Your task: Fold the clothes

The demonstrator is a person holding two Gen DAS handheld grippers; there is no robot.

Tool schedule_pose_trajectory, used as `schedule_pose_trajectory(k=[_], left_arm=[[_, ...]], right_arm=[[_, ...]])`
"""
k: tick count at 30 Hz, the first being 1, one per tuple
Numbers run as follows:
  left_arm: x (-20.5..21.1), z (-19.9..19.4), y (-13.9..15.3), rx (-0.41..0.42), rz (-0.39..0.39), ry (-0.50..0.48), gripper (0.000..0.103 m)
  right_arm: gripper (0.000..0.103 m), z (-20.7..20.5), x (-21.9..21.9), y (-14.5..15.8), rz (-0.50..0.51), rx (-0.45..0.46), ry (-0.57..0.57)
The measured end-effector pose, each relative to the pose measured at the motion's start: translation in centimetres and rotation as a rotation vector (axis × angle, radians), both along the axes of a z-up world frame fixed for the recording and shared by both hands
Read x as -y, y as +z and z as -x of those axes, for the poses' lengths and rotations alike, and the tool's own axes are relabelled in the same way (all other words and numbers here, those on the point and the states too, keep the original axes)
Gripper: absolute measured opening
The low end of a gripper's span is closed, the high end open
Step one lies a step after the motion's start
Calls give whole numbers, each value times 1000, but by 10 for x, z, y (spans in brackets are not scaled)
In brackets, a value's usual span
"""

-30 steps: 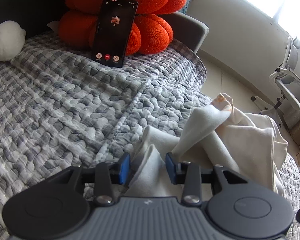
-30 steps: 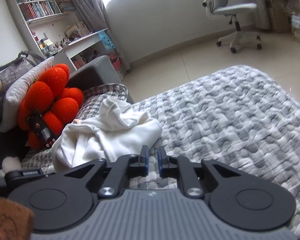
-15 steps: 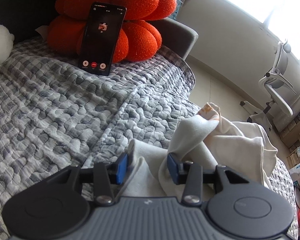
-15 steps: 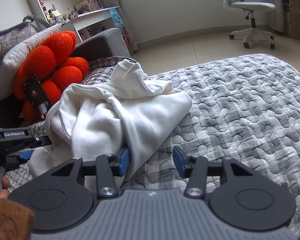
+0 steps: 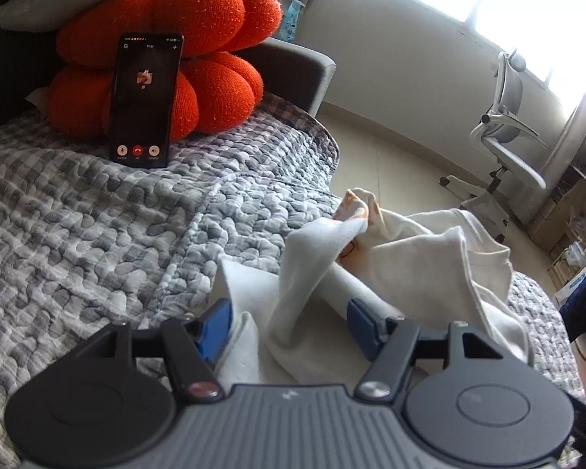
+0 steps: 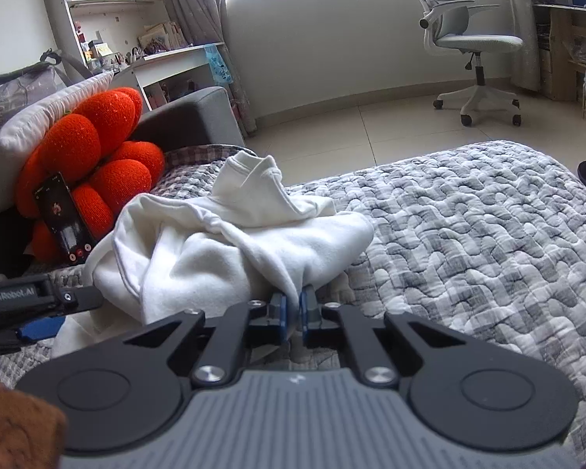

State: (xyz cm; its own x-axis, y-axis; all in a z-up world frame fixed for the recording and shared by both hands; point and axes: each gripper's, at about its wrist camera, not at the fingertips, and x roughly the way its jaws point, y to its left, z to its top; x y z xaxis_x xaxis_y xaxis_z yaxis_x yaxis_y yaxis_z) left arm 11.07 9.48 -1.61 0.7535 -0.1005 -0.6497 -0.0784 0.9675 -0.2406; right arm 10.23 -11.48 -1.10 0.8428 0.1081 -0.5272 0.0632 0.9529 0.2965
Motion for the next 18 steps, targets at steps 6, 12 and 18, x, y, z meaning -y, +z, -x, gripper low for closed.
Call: schedule_pose_trajectory(k=[6,12,18], left_arm=[[3,-6,-12,-17,5,101,9],[9,8,10,77,-11,149,6],[-2,17,26,117,33,147,6]], right_arm=[[4,5,1,8,30,47,-6],[3,10,12,23,83,137,-87],[3,9,54,32,32,154,-197]])
